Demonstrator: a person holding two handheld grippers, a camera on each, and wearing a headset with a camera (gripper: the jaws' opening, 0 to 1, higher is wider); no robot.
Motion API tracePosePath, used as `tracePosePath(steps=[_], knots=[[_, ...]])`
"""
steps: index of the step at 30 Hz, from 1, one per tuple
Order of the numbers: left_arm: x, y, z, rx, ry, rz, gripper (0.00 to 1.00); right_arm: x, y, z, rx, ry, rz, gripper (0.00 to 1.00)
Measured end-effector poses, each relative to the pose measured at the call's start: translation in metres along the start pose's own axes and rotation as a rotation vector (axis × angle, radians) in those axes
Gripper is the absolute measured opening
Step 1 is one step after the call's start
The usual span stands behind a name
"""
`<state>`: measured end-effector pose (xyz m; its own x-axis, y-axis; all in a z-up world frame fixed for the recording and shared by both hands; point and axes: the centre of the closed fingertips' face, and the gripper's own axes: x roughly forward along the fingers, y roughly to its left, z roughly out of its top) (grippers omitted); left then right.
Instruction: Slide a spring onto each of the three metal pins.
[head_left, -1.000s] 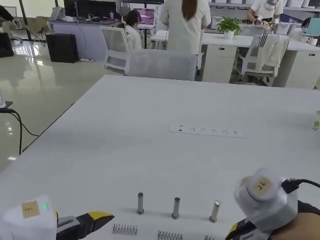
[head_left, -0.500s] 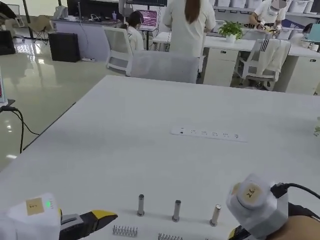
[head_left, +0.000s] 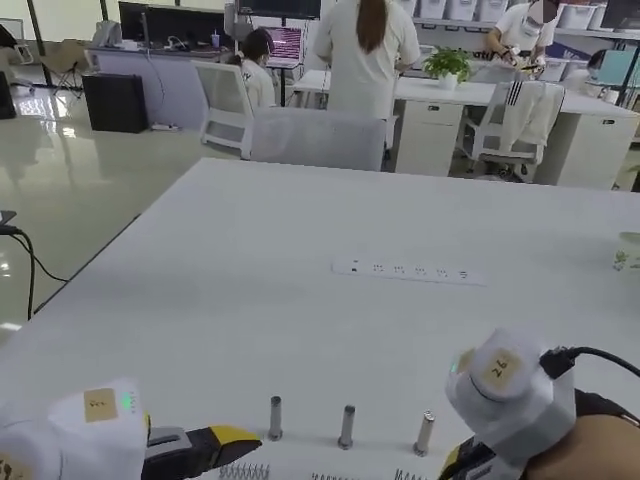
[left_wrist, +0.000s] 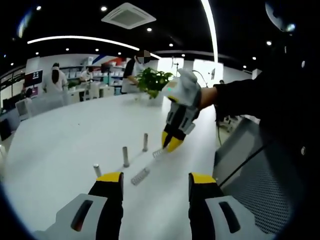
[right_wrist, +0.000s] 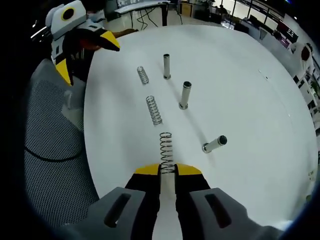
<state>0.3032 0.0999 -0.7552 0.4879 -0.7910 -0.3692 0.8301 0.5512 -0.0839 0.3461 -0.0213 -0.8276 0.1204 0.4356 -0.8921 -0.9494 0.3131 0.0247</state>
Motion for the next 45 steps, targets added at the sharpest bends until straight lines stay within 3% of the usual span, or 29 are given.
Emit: tracePosePath(steps=[7, 14, 22, 29, 34, 45], knots=[[0.014, -0.001, 0.000, 0.016, 0.017, -0.041, 0.42, -0.008, 0.019, 0.023, -0.056, -0.044, 0.049, 0.07], [0.025, -0.008, -0.004, 0.069, 0.068, -0.095, 0.32, -0.012, 0.027, 0.033, -0.113, -0.042, 0.084, 0.07], [0.036, -0.015, 0.000, 0.122, 0.082, -0.133, 0.25, -0.022, 0.044, 0.051, -0.186, -0.042, 0.141, 0.07], [0.040, -0.022, 0.000, 0.184, 0.087, -0.155, 0.19, -0.021, 0.059, 0.057, -0.246, -0.009, 0.176, 0.07], [0.041, -0.026, 0.001, 0.222, 0.086, -0.169, 0.14, -0.022, 0.062, 0.061, -0.270, 0.010, 0.184, 0.07], [0.045, -0.029, -0.006, 0.321, 0.125, -0.176, 0.04, -0.024, 0.070, 0.059, -0.237, 0.035, 0.209, 0.07]])
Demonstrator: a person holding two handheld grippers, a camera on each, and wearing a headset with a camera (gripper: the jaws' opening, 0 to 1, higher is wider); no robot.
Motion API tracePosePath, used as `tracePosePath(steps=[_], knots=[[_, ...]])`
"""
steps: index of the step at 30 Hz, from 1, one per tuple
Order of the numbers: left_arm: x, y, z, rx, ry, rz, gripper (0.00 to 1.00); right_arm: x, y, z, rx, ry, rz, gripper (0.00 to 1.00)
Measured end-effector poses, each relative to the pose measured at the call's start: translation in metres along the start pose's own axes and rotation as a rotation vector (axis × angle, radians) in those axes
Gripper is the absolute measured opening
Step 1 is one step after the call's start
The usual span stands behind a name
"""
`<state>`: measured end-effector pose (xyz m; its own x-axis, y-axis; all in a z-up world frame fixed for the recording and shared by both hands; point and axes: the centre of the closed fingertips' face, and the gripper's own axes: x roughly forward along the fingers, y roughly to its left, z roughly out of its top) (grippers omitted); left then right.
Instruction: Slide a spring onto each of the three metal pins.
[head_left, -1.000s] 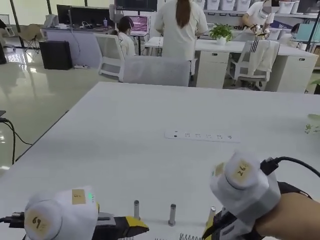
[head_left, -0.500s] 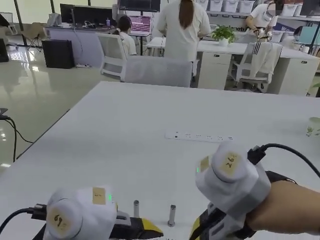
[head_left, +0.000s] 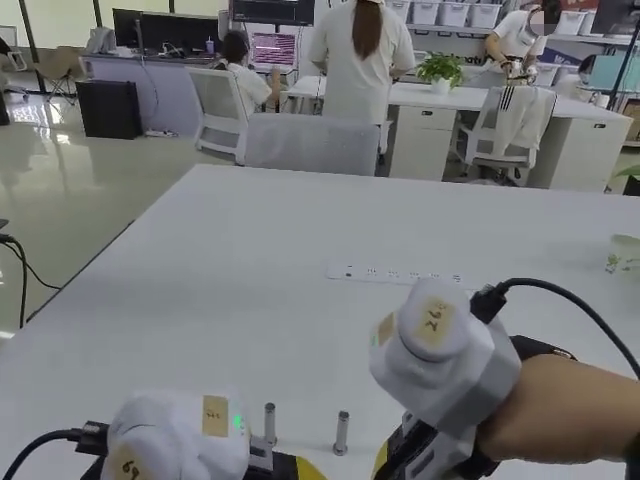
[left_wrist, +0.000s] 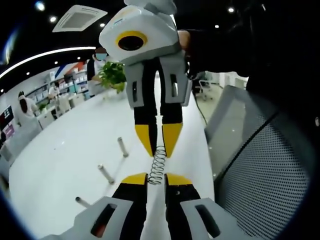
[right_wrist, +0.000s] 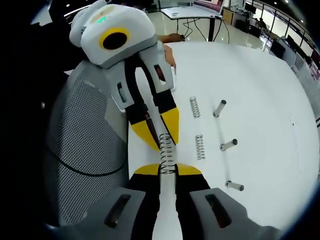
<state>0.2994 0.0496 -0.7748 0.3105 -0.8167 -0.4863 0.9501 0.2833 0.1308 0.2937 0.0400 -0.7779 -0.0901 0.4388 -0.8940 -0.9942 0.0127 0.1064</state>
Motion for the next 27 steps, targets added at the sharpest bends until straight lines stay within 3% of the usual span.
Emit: tracePosePath(steps=[9, 27], knots=[[0.001, 0.000, 0.000, -0.005, 0.003, 0.003, 0.03, -0.014, 0.001, 0.010, 0.027, -0.047, -0.003, 0.07], [-0.004, 0.007, 0.008, -0.041, -0.045, 0.043, 0.02, -0.028, 0.000, 0.041, -0.046, -0.151, -0.054, 0.08]])
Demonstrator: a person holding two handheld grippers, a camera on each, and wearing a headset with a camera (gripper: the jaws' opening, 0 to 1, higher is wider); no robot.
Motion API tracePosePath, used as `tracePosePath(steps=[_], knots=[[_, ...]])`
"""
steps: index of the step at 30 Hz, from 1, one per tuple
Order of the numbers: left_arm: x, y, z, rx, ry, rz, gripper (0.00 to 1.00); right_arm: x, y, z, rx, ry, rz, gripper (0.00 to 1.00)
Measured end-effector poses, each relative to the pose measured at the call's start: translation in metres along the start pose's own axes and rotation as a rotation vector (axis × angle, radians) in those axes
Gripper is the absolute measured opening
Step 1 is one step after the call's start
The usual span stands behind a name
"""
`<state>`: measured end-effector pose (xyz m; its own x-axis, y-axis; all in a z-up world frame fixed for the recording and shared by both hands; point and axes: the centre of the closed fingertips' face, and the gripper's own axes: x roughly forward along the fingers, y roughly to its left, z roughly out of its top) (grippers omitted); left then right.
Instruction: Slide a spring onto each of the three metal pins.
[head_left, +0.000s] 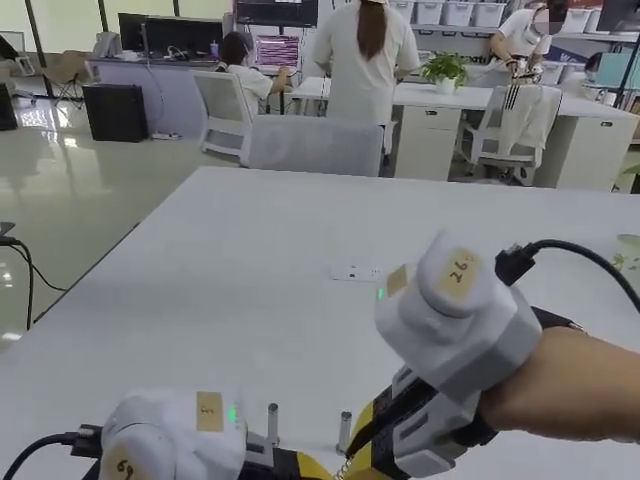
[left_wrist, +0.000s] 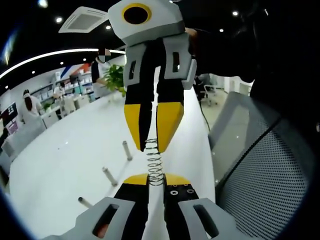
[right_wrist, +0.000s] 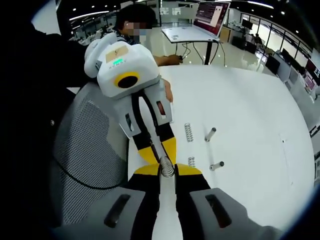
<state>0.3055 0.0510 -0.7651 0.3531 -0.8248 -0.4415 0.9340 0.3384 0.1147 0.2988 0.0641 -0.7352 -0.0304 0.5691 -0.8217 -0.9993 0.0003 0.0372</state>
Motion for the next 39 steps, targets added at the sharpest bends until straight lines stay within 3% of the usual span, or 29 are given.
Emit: tracePosePath(steps=[4, 7, 23, 27, 39], knots=[[-0.001, 0.000, 0.000, -0.004, -0.009, 0.000, 0.02, 0.000, 0.000, 0.001, -0.015, -0.011, 0.008, 0.08], [-0.001, -0.001, 0.001, 0.001, -0.015, -0.003, 0.02, 0.000, 0.001, 0.002, -0.016, -0.020, 0.011, 0.14], [-0.001, -0.001, 0.011, -0.004, -0.060, -0.004, 0.02, 0.012, 0.004, -0.005, -0.012, 0.020, 0.029, 0.09], [-0.001, 0.000, 0.014, -0.028, -0.086, -0.004, 0.02, 0.012, 0.004, -0.005, -0.011, 0.019, 0.028, 0.09], [0.000, 0.004, 0.013, -0.031, -0.081, 0.010, 0.03, 0.013, 0.000, -0.004, -0.004, 0.039, 0.030, 0.08]])
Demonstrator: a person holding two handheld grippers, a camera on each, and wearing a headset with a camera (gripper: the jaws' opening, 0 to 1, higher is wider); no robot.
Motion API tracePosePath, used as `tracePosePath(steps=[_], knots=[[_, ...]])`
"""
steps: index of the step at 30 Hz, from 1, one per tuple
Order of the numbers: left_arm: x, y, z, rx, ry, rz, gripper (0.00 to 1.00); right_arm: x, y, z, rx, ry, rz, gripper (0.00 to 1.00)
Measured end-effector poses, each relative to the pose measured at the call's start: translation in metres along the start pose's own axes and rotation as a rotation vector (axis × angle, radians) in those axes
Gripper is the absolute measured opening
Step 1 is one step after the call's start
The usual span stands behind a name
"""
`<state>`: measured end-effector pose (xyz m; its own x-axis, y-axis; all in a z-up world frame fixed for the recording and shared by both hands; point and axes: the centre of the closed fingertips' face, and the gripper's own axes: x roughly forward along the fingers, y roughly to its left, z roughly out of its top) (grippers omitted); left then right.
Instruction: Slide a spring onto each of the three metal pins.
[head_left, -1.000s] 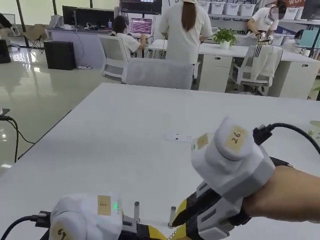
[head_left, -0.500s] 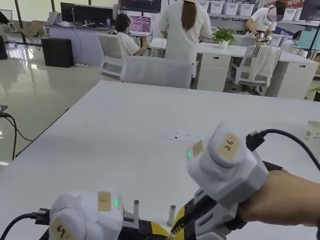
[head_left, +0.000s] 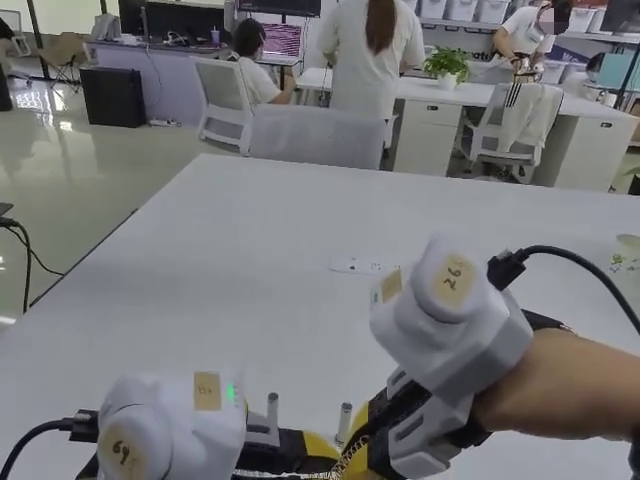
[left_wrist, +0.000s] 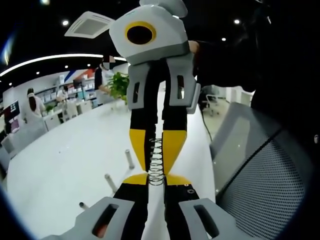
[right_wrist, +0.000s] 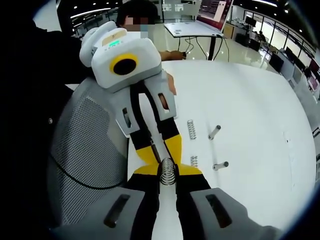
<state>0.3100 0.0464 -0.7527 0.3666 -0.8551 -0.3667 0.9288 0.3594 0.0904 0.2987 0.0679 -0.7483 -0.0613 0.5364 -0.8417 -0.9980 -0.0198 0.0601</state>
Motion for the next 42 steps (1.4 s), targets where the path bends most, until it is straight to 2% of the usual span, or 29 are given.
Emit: tracePosePath(steps=[5, 11, 21, 29, 36, 42], knots=[[-0.001, 0.003, -0.005, -0.023, 0.010, 0.015, 0.10, 0.001, -0.003, -0.002, -0.001, 0.008, -0.006, 0.08], [-0.007, 0.009, -0.009, -0.062, 0.004, 0.039, 0.17, -0.002, -0.010, -0.013, 0.012, 0.024, -0.015, 0.08], [-0.020, 0.020, -0.017, -0.107, 0.002, 0.092, 0.31, -0.014, -0.026, -0.023, 0.035, 0.036, -0.045, 0.08], [-0.031, 0.027, -0.028, -0.157, 0.000, 0.142, 0.41, -0.021, -0.039, -0.034, 0.060, 0.051, -0.072, 0.08], [-0.045, 0.035, -0.034, -0.180, -0.011, 0.196, 0.48, -0.034, -0.055, -0.045, 0.085, 0.077, -0.100, 0.08], [-0.056, 0.035, -0.039, -0.185, -0.002, 0.226, 0.53, -0.046, -0.071, -0.053, 0.094, 0.112, -0.131, 0.08]])
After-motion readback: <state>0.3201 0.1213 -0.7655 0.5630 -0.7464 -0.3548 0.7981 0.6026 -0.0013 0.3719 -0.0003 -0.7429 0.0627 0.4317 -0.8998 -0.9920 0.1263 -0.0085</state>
